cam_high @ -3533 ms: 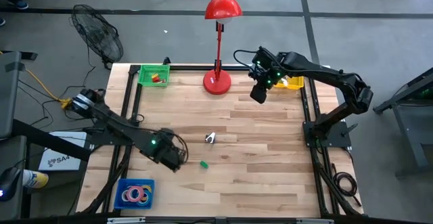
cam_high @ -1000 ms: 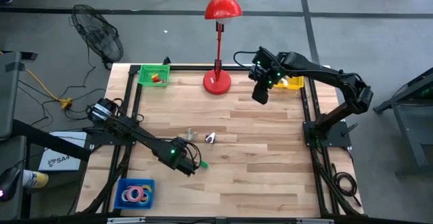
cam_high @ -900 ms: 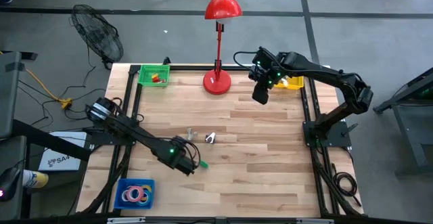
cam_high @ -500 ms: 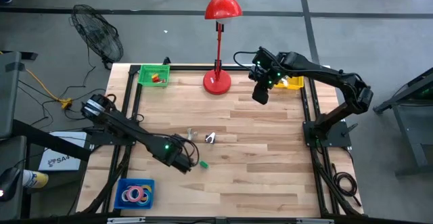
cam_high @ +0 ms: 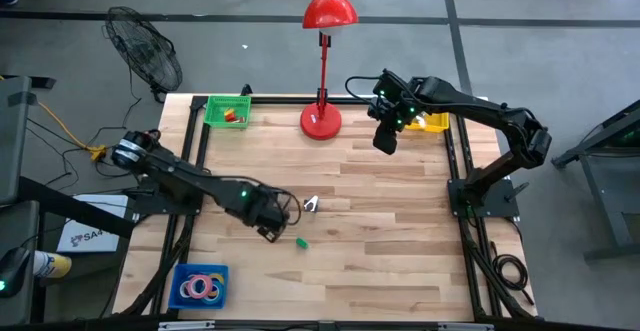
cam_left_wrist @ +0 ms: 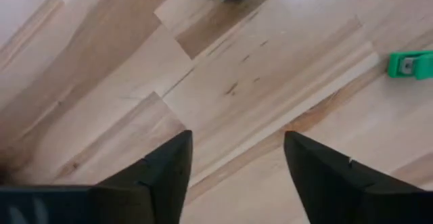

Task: Pick and place Stapler, Stapler remover, tape
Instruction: Put the gray staple remover into the yellow basket

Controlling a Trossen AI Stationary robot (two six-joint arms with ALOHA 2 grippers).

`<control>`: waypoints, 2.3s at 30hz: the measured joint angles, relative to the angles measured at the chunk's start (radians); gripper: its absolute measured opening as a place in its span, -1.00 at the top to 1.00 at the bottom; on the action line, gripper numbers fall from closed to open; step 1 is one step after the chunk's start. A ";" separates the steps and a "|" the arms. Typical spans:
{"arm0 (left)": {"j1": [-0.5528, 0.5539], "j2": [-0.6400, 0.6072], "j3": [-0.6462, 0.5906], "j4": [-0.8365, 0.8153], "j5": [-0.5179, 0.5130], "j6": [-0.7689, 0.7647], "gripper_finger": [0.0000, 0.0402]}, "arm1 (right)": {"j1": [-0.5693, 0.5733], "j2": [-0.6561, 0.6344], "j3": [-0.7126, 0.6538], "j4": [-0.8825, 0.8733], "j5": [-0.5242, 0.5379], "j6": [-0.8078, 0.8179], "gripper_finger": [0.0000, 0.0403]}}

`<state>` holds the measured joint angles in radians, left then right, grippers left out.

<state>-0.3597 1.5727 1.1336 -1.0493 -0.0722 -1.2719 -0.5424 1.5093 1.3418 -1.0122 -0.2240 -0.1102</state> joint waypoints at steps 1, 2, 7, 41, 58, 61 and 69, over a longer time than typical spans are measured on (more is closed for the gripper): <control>0.017 0.000 0.000 0.000 0.010 0.019 -0.17 | 0.000 0.000 0.000 0.000 0.000 0.002 0.16; 0.032 0.000 0.000 0.000 0.017 0.040 -0.21 | 0.000 0.000 0.000 0.000 0.000 0.002 0.16; 0.111 0.000 0.000 0.009 0.081 0.146 -0.30 | 0.000 0.000 0.000 -0.001 0.000 0.004 0.16; 0.255 0.051 0.001 0.164 0.039 0.287 -0.32 | 0.000 0.000 0.000 -0.024 0.000 0.023 0.16; 0.228 0.181 0.000 0.226 -0.016 0.193 -0.32 | 0.000 0.000 0.000 -0.041 0.001 0.021 0.16; 0.228 0.195 0.000 0.241 -0.026 0.193 -0.32 | 0.000 0.000 0.000 -0.047 0.001 0.021 0.16; 0.229 0.257 0.001 0.260 -0.030 0.172 -0.32 | 0.000 0.000 0.000 -0.053 0.001 0.023 0.16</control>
<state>-0.1310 1.8297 1.1344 -0.7892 -0.1022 -1.0997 -0.5423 1.5093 1.3418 -1.0653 -0.2230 -0.0875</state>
